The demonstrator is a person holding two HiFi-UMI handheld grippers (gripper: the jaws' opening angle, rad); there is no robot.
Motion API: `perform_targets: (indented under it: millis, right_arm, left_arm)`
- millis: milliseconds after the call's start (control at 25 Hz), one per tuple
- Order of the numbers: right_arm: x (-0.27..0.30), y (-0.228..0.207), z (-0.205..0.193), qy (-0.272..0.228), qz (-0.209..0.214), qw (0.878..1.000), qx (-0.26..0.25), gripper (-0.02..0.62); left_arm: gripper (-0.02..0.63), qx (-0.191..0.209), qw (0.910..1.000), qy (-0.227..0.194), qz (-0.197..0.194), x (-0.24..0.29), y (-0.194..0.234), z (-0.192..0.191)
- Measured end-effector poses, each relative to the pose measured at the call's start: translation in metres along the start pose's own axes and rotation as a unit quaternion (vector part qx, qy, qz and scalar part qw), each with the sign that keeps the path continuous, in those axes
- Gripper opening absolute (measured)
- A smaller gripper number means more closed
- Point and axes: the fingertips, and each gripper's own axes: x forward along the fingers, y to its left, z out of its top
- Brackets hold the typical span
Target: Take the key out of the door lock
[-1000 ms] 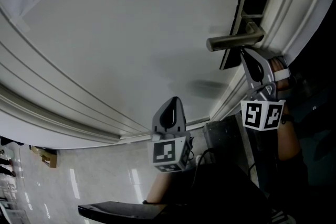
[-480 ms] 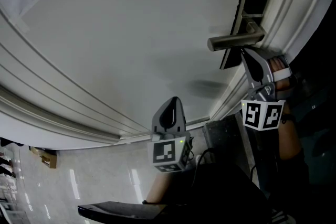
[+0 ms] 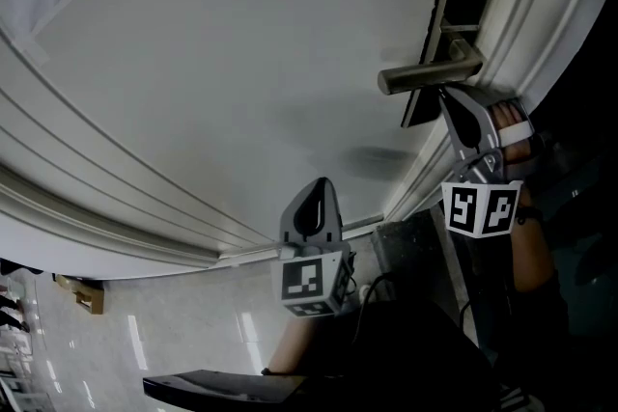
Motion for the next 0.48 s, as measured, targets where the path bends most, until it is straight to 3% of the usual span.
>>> perform_targets:
  millis: [200, 480]
  right_arm:
    - [0.0005, -0.0012, 0.0001, -0.001, 0.000, 1.000, 0.022, 0.009]
    - [0.0003, -0.0038, -0.0001, 0.001, 0.004, 0.996, 0.094, 0.009]
  left_arm:
    - [0.000, -0.002, 1.0000, 0.001, -0.002, 0.0019, -0.0002, -0.0006]
    - [0.000, -0.002, 1.0000, 0.002, -0.005, 0.0025, -0.0025, -0.0013]
